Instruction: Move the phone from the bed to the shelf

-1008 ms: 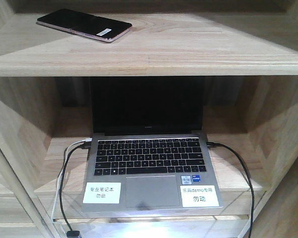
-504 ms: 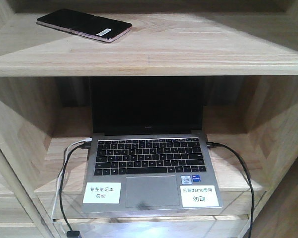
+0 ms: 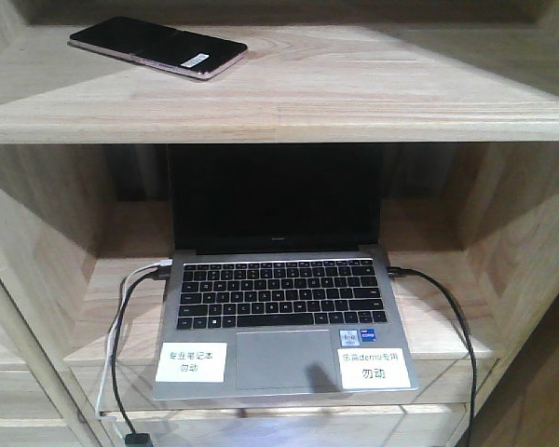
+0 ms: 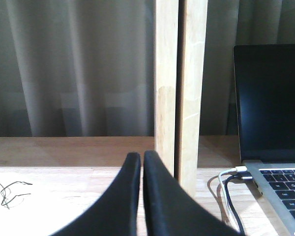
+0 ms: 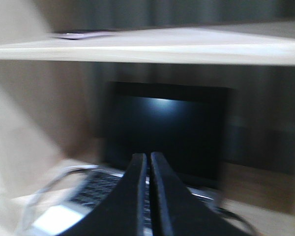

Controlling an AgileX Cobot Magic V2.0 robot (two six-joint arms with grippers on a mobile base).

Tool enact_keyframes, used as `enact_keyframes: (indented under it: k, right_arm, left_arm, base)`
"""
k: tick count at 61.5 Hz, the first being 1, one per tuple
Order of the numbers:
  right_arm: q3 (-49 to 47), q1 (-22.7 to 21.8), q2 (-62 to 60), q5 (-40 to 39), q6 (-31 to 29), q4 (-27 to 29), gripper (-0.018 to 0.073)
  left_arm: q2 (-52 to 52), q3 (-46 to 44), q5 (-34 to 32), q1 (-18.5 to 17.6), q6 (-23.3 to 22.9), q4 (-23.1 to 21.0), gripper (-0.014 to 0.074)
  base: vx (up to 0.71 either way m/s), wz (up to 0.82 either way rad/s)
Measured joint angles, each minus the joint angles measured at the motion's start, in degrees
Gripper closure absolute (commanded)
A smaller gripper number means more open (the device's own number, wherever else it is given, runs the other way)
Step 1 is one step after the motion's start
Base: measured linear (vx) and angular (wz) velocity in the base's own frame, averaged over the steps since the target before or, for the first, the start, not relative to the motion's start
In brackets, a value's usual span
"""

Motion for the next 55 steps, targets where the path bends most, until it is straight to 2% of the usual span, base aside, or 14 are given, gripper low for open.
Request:
enact_keyframes:
  k: [4, 10, 29, 45, 55]
  right_arm:
    - [0.00, -0.79, 0.00, -0.36, 1.16, -2.52, 0.0565]
    - [0.00, -3.95, 0.00, -0.35, 1.09, -3.40, 0.0565]
    - [1.06, -15.07, -0.14, 1.79, -4.43, -4.07, 0.0565]
    - [11.33, -21.43, -4.30, -2.97, -4.72, -3.12, 0.0565]
    - [18.81, -22.60, -9.17, -6.69, -4.76, -3.10, 0.0565]
  left_arm:
    - [0.00, 0.00, 0.00, 0.00, 0.00, 0.00, 0.0595]
    - [0.00, 0.00, 0.00, 0.00, 0.00, 0.00, 0.0595]
    - [0.00, 0.00, 0.00, 0.00, 0.00, 0.00, 0.0595]
    - [0.00, 0.00, 0.00, 0.00, 0.00, 0.00, 0.0595]
    - [0.00, 0.00, 0.00, 0.00, 0.00, 0.00, 0.0595]
  base:
    - [0.00, 0.00]
    - [0.00, 0.00]
    - [0.00, 0.00]
    - [0.00, 0.00]
    - [0.00, 0.00]
